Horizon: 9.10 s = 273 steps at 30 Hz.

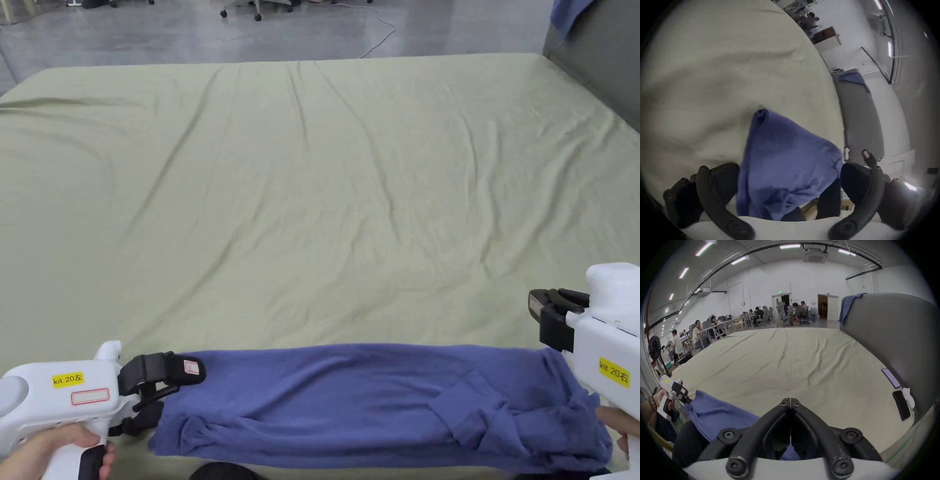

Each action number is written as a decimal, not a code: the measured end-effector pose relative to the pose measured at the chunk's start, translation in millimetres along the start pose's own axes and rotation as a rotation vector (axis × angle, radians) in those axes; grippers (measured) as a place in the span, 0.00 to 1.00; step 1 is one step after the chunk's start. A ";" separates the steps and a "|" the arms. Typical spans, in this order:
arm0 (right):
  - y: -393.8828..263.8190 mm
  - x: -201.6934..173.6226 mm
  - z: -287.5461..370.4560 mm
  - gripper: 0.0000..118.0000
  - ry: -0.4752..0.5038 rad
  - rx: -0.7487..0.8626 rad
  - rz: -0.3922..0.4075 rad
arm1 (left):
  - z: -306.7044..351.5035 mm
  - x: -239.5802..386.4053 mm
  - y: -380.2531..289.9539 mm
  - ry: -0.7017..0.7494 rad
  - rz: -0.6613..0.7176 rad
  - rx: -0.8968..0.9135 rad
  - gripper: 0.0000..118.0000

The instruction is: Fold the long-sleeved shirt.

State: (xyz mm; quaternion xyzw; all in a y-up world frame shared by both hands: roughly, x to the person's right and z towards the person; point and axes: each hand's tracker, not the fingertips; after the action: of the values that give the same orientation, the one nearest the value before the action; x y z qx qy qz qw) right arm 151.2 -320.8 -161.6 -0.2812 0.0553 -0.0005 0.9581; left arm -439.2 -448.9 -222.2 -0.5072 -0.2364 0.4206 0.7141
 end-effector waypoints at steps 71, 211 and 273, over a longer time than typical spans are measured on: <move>-4.4 7.1 0.5 0.00 0.050 -0.076 -0.062 | -44.9 189.5 -44.2 0.272 -0.470 0.227 0.00; 11.2 -13.3 18.2 0.00 -0.152 0.497 0.143 | -41.4 222.8 -98.9 0.565 -1.086 0.972 0.00; 3.7 -12.2 24.7 0.95 -0.161 0.512 0.100 | -36.6 202.0 -103.2 0.589 -1.091 0.996 1.00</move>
State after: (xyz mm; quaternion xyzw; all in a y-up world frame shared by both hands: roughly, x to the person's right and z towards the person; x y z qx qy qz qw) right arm 141.5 -304.0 -141.6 -0.0258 -0.0094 0.0552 0.9981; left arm -266.0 -311.9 -158.6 -0.0312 -0.0369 -0.0837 0.9953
